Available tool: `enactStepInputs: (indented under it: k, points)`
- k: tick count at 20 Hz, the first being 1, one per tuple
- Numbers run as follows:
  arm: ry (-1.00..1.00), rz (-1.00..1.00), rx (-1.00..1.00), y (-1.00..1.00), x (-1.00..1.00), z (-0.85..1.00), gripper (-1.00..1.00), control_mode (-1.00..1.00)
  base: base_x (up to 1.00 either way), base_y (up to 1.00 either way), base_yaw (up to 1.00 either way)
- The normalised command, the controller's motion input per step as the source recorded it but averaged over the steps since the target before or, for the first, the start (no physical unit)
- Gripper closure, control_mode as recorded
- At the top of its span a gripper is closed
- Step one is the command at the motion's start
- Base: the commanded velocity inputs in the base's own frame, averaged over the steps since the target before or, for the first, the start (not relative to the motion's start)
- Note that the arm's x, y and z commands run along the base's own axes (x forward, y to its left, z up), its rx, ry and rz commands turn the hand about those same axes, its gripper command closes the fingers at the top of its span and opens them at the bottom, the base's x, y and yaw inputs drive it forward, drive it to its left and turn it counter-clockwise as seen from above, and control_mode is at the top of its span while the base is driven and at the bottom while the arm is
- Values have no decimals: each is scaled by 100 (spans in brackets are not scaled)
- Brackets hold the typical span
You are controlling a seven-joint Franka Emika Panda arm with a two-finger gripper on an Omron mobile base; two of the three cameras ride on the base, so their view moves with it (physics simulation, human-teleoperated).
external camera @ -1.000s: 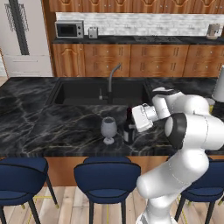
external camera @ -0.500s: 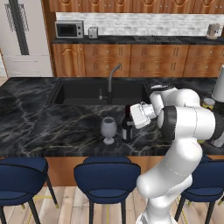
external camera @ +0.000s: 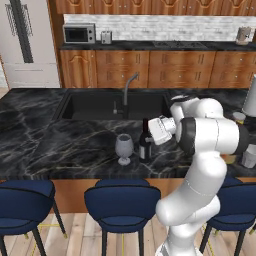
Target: There is a wine glass and glass cup on the dining counter. Place the wine bottle next to the wine glass and the juice bottle next to the glass cup.
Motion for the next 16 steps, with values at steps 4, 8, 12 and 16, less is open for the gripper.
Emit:
enactStepInputs:
  k: [4,8,12,16]
  points:
    - [0,0,0,0,0,-30,100,-100,0,0,0]
    - [0,0,0,1,0,-31,-100,-100,0,0,0]
    - [0,0,0,0,-1,-26,-100,-100,0,0,0]
    - [0,0,0,1,0,-21,-100,-100,0,0,0]
